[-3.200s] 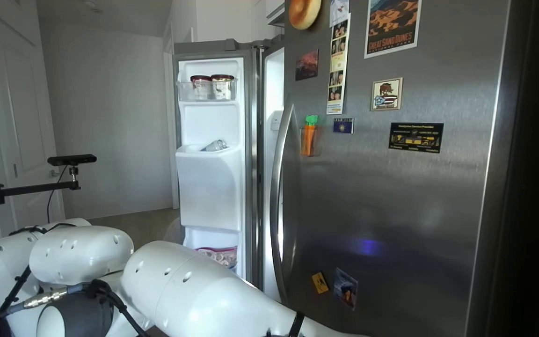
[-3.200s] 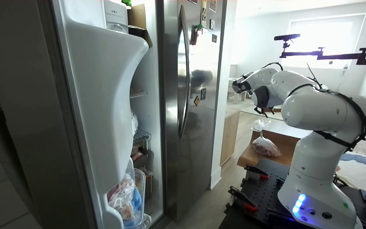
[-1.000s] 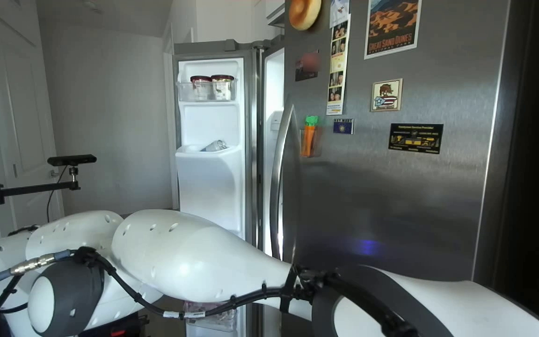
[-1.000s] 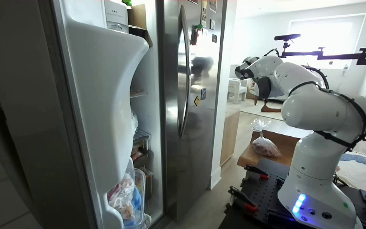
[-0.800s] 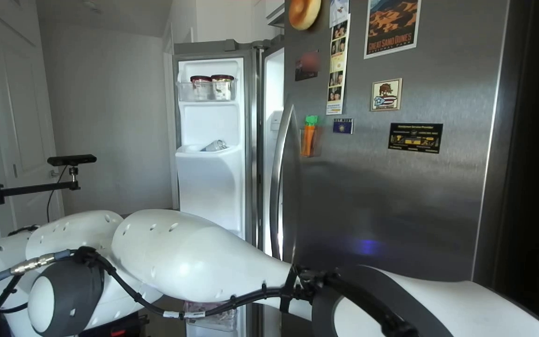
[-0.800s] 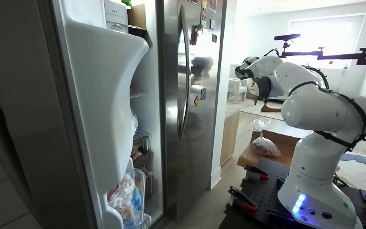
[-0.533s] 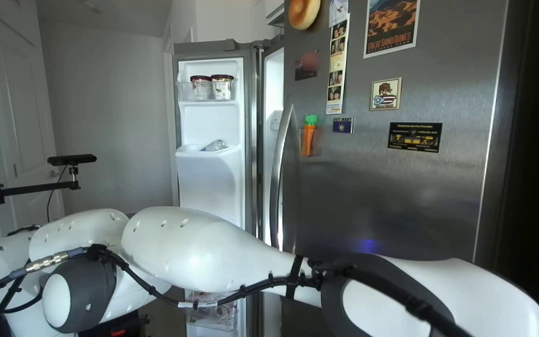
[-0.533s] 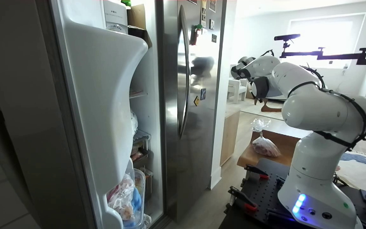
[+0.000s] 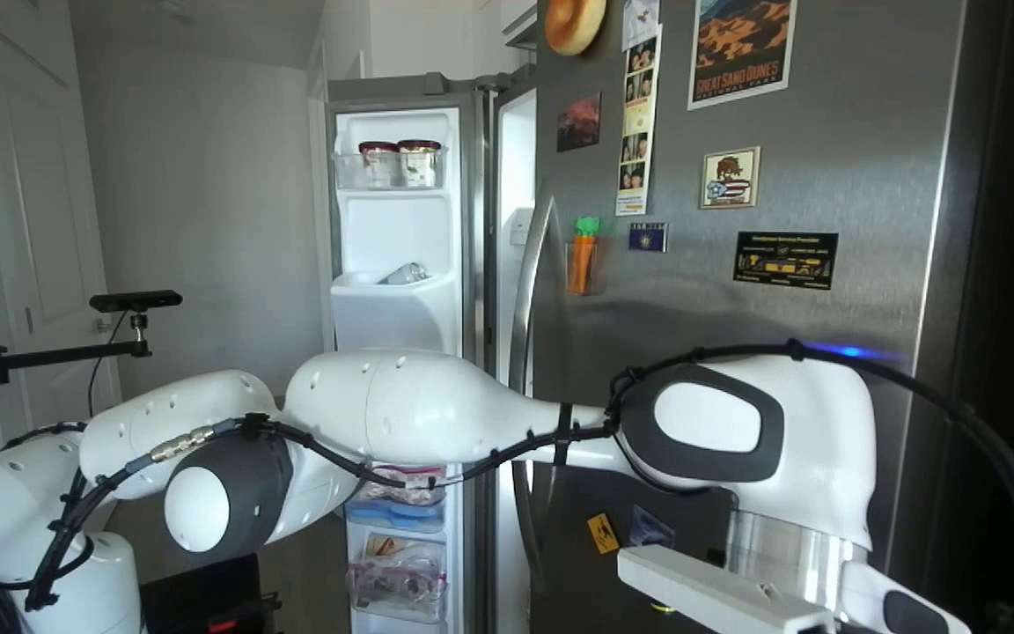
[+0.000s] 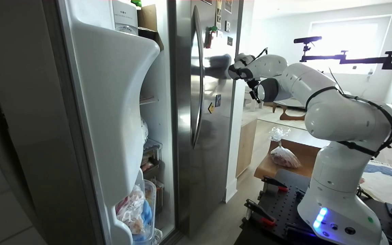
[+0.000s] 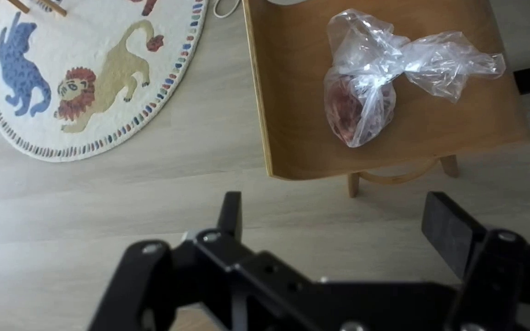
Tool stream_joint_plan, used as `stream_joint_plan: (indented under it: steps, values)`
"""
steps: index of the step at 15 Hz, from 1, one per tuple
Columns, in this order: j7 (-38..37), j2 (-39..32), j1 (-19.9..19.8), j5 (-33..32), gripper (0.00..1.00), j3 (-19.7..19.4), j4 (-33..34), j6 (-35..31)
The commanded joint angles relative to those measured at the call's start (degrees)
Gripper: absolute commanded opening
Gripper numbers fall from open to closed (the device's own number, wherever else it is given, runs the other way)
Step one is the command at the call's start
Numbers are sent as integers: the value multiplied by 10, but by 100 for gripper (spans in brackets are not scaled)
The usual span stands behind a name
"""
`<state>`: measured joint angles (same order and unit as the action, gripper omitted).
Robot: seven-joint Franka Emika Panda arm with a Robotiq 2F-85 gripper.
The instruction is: Remove the packet of meat from the fridge and put it on the surface to the right of the fridge
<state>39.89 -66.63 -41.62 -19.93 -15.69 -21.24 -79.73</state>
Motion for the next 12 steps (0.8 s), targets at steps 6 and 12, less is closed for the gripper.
stream_joint_plan:
  steps: [6,12]
  values:
    - [95,52,4,-13,100,-13,-20,-63]
    - [130,70,2,-10,100,-12,-17,-125]
